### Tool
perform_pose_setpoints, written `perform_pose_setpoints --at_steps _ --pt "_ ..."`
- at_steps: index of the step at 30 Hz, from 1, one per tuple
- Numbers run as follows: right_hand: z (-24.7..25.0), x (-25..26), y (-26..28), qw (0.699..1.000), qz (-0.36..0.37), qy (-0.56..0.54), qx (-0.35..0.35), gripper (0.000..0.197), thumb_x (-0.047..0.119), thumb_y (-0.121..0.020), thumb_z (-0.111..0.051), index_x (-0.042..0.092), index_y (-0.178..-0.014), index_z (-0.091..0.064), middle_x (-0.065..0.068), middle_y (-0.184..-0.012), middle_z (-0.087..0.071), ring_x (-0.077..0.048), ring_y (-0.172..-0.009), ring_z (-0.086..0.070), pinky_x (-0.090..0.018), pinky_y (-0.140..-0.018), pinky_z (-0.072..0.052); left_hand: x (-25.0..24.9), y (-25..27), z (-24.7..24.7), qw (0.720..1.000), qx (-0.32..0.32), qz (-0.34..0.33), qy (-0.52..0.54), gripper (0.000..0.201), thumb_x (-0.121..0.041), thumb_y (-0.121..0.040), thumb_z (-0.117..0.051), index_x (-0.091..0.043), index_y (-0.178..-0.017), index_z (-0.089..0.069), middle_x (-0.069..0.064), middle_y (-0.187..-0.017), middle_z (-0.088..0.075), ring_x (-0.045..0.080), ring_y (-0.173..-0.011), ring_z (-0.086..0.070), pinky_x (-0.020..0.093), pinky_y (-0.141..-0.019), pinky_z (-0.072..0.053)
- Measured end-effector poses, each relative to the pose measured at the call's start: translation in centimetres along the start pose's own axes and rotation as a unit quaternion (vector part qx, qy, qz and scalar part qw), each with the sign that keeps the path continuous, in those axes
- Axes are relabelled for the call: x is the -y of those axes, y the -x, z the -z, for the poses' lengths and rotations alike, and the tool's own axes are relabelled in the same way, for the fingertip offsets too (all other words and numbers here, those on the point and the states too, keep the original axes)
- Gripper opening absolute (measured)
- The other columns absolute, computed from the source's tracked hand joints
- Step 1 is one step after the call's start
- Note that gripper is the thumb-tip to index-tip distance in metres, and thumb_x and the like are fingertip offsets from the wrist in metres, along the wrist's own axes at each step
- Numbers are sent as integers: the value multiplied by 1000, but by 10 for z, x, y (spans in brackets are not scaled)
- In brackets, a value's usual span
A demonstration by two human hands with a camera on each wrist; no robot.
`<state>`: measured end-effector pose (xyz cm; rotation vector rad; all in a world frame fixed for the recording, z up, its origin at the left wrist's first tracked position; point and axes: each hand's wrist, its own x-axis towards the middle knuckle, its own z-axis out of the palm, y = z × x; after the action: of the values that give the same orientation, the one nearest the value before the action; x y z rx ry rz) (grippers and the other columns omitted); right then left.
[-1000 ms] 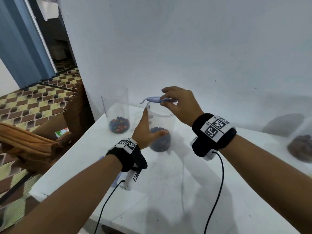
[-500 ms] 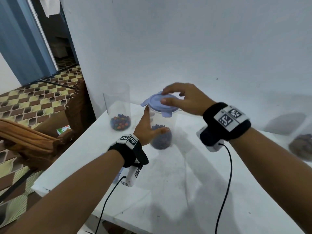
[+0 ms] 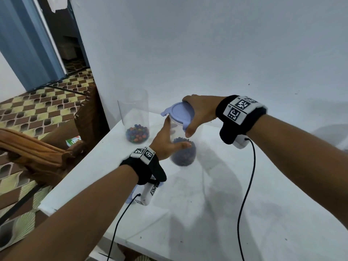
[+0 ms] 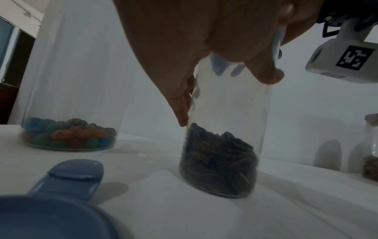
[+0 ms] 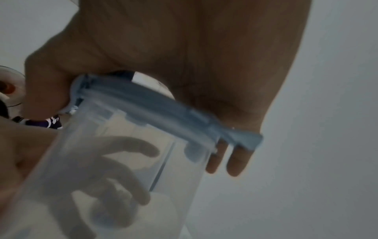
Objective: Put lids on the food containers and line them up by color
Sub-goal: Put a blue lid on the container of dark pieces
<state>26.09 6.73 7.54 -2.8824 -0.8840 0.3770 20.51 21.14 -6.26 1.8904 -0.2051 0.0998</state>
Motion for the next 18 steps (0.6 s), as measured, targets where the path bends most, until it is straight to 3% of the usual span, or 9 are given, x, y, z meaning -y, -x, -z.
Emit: perform_pose_setpoints --at_steps 2,4,7,10,12,14,16,18 --pt "-5 1 -3 999 5 -25 -25 83 43 -52 -86 15 -118 -43 -1 -109 -54 -20 -89 -56 -30 -64 -47 1 0 0 1000 -1 -4 2 92 -36 -65 -78 -34 -137 -20 -29 -127 -42 -25 -107 -44 14 -93 -39" --pt "-10 -1 -3 997 11 -59 -46 86 38 -53 -86 14 -122 -41 -2 -112 -53 -21 -91 -56 -31 -66 -48 2 -1 1 1000 -2 -7 4 91 -33 -67 -76 -32 -138 -21 -29 -126 -42 -29 -104 -41 12 -92 -38" --pt "-12 -1 0 995 8 -77 -59 92 41 -53 -87 14 -127 -39 -2 -118 -50 -21 -96 -55 -32 -72 -49 -2 -1 4 1000 7 -11 -11 98 -35 -68 -77 -26 -146 -19 -22 -132 -44 -17 -112 -45 13 -98 -37" --pt "-11 0 9 995 -9 -84 -56 104 62 -51 -79 17 -134 -36 1 -121 -49 -20 -103 -53 -37 -85 -50 -2 1 7 998 1 -7 -55 101 -50 -66 -77 -31 -147 -20 -12 -142 -44 2 -128 -44 24 -110 -35" --pt "-10 -1 18 995 -18 -54 -76 98 84 -50 -59 20 -122 -49 0 -108 -60 -22 -96 -58 -40 -83 -51 5 5 11 996 -43 39 -73 122 -64 -55 -76 -26 -152 -13 1 -153 -34 16 -140 -34 38 -116 -30" --pt "-9 -5 26 994 -38 -51 -90 91 91 -56 -42 14 -101 -60 -8 -85 -68 -24 -81 -63 -39 -76 -51 10 9 17 989 -86 86 -79 129 -64 -51 -81 -22 -153 -14 8 -154 -30 22 -142 -31 42 -116 -31" --pt "-7 -12 31 992 -58 -71 -85 88 88 -67 -37 5 -88 -61 -12 -75 -67 -25 -73 -61 -37 -73 -47 12 8 22 987 -105 101 -72 115 -54 -58 -86 -20 -149 -24 9 -148 -38 24 -135 -39 40 -111 -36" --pt "-7 -19 36 991 -76 -75 -82 83 84 -72 -38 5 -82 -60 -7 -75 -62 -25 -73 -57 -34 -69 -42 11 7 25 989 -95 103 -55 103 -56 -57 -85 -24 -141 -35 7 -137 -48 25 -122 -50 38 -101 -45"
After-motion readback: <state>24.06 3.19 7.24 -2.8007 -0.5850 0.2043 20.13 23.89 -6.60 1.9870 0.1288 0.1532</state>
